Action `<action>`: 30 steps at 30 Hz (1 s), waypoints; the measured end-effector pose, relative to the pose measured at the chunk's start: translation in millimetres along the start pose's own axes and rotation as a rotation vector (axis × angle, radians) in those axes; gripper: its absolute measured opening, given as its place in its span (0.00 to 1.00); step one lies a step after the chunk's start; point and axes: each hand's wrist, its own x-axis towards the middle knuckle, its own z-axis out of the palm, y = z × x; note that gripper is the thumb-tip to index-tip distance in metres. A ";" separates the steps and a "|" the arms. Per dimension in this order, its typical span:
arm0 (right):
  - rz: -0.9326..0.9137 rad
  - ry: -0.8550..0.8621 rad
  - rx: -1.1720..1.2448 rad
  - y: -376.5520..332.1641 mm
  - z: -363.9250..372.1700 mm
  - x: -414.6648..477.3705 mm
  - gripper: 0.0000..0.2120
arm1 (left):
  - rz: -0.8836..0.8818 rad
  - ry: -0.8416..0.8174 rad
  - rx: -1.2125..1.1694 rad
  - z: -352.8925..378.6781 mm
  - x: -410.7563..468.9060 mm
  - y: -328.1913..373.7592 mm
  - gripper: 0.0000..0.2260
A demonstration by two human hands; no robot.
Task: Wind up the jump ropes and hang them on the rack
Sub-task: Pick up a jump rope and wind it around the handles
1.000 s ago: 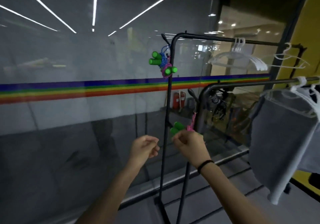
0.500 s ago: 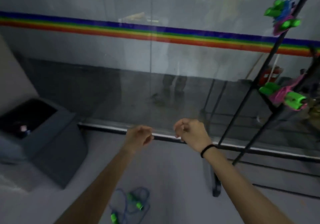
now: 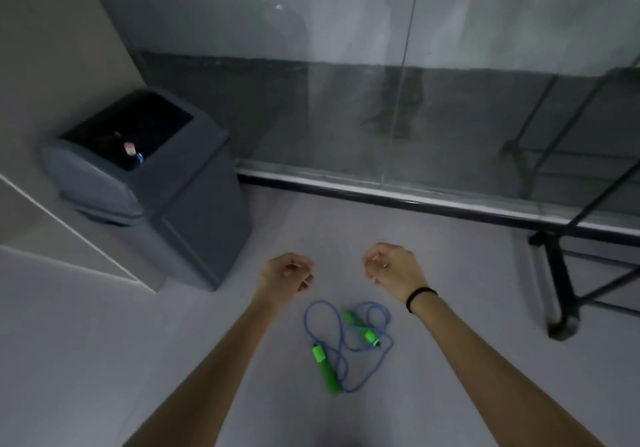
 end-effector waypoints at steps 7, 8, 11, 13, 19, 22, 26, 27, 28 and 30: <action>0.059 0.009 -0.194 229.1 164.5 115.4 0.06 | -0.072 -0.015 0.043 34.6 100.2 -263.1 0.12; 0.058 0.021 -0.246 258.9 184.6 128.5 0.06 | -0.074 -0.012 0.031 40.7 114.0 -301.8 0.11; 0.080 0.016 -0.413 347.8 238.8 166.5 0.07 | -0.062 -0.008 0.053 62.3 148.1 -404.6 0.10; 0.092 -0.033 -0.517 399.4 268.3 192.6 0.12 | -0.073 -0.042 0.078 77.7 168.5 -461.7 0.15; -0.015 -0.023 -0.649 461.1 316.3 255.1 0.16 | -0.202 -0.066 0.221 120.0 197.2 -558.9 0.14; 0.012 -0.155 -0.765 466.9 327.7 271.9 0.24 | -0.233 -0.018 0.344 129.9 196.7 -568.4 0.17; 0.045 -0.112 -1.089 469.7 343.3 274.3 0.19 | -0.292 -0.003 0.379 139.6 200.8 -568.7 0.26; 0.058 -0.112 -1.149 470.1 345.1 273.0 0.18 | -0.295 0.002 0.392 141.8 201.8 -568.4 0.27; 0.073 -0.119 -1.185 469.9 344.9 272.6 0.16 | -0.310 0.015 0.393 143.8 203.7 -567.6 0.27; 0.093 -0.093 -1.167 464.8 338.7 272.0 0.14 | -0.391 0.029 0.351 145.6 205.8 -561.4 0.23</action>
